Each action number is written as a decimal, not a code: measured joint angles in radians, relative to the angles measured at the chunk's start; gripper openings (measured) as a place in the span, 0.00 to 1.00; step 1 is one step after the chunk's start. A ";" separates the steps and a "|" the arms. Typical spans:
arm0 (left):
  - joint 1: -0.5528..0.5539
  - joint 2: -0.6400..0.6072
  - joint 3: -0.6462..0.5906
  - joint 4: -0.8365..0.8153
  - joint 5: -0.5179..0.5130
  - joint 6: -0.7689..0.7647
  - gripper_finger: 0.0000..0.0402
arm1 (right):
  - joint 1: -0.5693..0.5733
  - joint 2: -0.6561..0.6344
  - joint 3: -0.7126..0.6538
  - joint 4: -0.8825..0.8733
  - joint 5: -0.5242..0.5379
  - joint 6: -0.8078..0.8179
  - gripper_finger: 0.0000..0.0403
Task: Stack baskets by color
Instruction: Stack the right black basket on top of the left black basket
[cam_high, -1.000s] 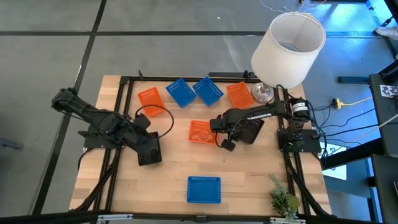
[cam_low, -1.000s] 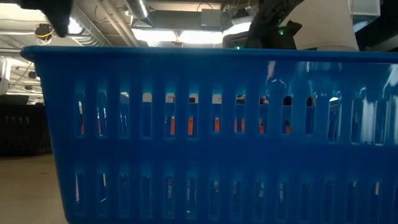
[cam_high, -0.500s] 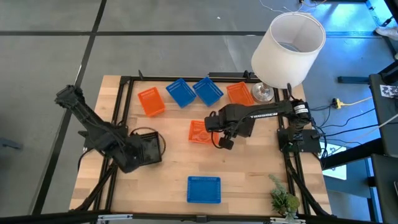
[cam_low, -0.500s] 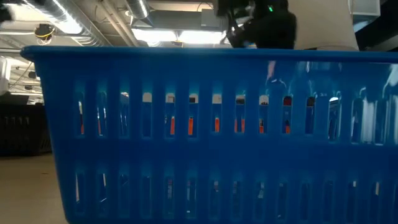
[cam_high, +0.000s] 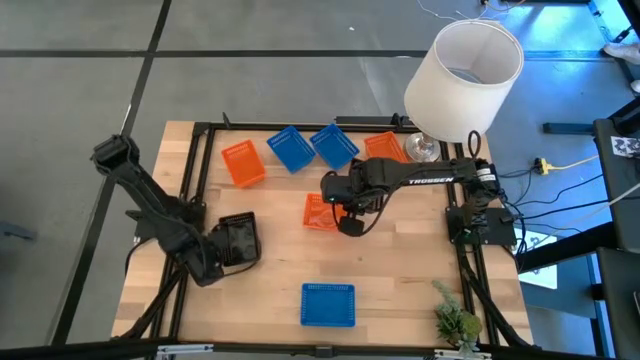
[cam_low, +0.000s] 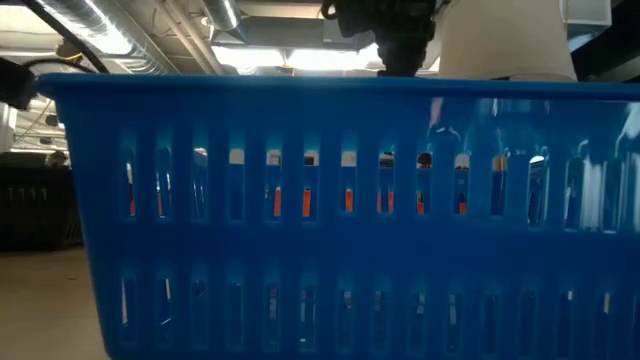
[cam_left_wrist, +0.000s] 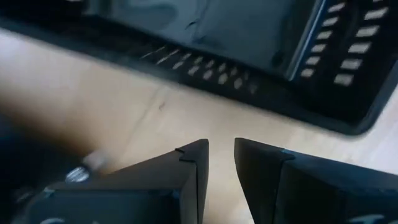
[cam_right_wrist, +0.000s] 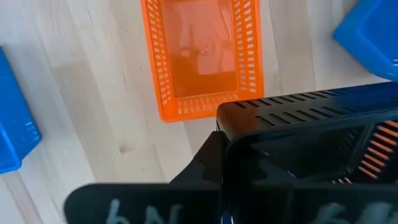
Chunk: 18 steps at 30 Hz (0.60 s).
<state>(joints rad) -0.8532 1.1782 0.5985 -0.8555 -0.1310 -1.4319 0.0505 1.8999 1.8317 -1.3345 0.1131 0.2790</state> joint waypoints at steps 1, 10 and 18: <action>0.008 0.000 -0.014 0.031 -0.014 0.003 0.17 | 0.000 0.000 0.000 0.005 0.000 -0.002 0.00; 0.140 0.000 -0.041 0.127 -0.254 0.181 0.17 | -0.006 0.000 0.000 0.108 -0.005 -0.087 0.00; 0.290 0.000 -0.041 0.242 -0.365 0.400 0.17 | -0.019 0.000 0.000 0.182 -0.009 -0.180 0.00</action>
<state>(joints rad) -0.5632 1.1782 0.5579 -0.6136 -0.4962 -1.0319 0.0315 1.8999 1.8313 -1.1525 0.1044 0.0991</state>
